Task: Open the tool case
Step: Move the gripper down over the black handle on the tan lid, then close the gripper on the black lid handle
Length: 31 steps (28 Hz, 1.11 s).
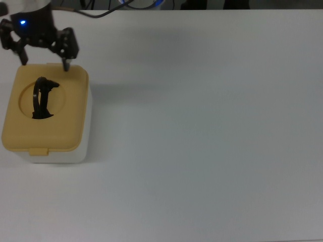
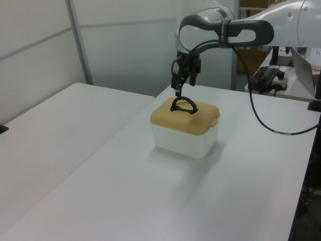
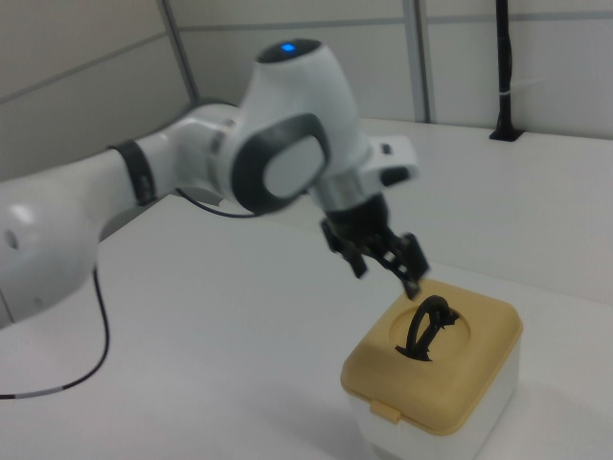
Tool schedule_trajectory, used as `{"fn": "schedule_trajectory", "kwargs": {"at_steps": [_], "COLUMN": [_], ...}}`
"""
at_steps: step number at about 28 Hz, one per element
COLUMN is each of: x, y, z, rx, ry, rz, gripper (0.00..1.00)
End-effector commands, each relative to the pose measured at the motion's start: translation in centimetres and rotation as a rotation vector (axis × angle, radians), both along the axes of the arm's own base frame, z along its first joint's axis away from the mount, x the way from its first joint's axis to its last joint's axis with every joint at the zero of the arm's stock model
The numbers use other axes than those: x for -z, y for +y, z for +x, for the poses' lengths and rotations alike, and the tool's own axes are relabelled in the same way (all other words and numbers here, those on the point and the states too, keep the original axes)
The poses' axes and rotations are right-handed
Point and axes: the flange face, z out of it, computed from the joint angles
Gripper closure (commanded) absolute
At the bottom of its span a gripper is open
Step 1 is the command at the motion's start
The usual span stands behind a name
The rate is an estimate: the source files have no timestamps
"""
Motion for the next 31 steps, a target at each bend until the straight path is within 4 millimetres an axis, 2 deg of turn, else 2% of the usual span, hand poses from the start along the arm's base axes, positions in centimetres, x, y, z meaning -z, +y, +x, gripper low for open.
{"fn": "schedule_trajectory", "kwargs": {"at_steps": [1, 4, 7, 9, 16, 22, 27, 31], "x": [1.3, 2.2, 2.6, 3.6, 5.3, 6.4, 7.2, 7.1], "y": [-2.0, -2.6, -3.7, -3.4, -3.0, -2.8, -2.7, -2.6], "z": [1.0, 1.5, 1.3, 1.7, 1.6, 1.4, 1.4, 1.5], "rx": [-0.081, -0.159, -0.156, -0.164, -0.17, -0.17, -0.16, -0.16], "ry": [-0.041, -0.047, -0.041, -0.026, 0.002, 0.021, 0.037, 0.034], "rz": [-0.03, -0.041, -0.043, -0.036, -0.023, -0.013, 0.003, 0.008], "gripper": [0.0, 0.0, 0.0, 0.0, 0.01, 0.39, 0.59, 0.92]}}
